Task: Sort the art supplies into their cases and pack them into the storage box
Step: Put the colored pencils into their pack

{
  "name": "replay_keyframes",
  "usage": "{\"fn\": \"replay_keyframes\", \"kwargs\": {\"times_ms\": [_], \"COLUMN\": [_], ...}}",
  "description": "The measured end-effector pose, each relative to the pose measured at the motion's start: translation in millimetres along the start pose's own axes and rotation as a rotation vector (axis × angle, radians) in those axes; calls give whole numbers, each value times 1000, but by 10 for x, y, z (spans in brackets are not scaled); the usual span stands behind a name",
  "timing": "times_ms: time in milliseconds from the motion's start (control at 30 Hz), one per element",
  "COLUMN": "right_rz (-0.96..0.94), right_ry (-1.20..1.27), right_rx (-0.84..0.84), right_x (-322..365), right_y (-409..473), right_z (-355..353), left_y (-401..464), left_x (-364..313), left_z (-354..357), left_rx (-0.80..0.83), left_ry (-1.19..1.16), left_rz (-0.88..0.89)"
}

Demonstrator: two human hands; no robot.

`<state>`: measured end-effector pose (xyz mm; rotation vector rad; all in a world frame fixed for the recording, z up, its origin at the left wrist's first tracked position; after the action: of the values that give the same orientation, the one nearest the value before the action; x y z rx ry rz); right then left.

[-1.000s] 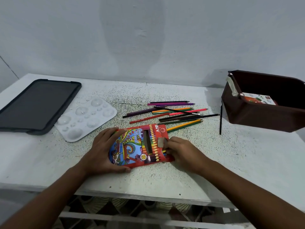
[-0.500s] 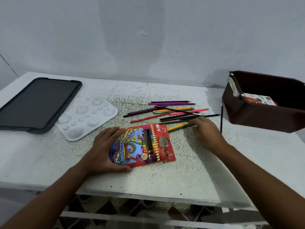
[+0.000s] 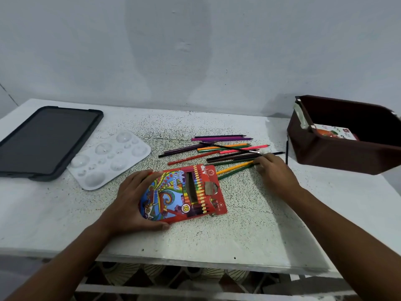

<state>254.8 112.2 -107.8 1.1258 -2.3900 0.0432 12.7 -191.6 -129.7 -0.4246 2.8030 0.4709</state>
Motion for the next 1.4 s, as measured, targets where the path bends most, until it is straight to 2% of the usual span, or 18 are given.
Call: {"fn": "replay_keyframes", "kwargs": {"times_ms": [400,633,700,867,1067,1267,1400], "right_rz": [-104,-26,-76,-266,-283,-318,-230], "right_ry": [-113,-80,-42,69,295,354,383], "right_rx": [-1,-211,-176,41,288,296,323], "right_x": [-51,-224,-182,290,847,1026,989], "right_y": [-46,-2,-27,-240,-408,-422,-394], "right_z": [-60,-463,-487,-184,264,433,337], "left_y": [-3,2,4,4,0,6,36], "left_x": [2,23,17,8,3,51,65], "left_z": [-7,16,15,11,2,-12,-61], "left_rx": [-7,10,14,23,62,154,262], "left_ry": [-1,12,17,16,22,30,-18], "left_rz": [-5,-3,-4,-8,-24,-34,-14]}}
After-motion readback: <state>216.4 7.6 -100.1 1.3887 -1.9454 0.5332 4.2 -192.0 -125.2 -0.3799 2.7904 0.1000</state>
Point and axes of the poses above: each hand's wrist, its own y-axis towards the middle knuckle, its own z-axis out of the palm, x = y × z, the point moved 3 cm from there along y, towards the middle knuckle, and after that the axes turned 15 degrees about y, right-handed, at the moved point
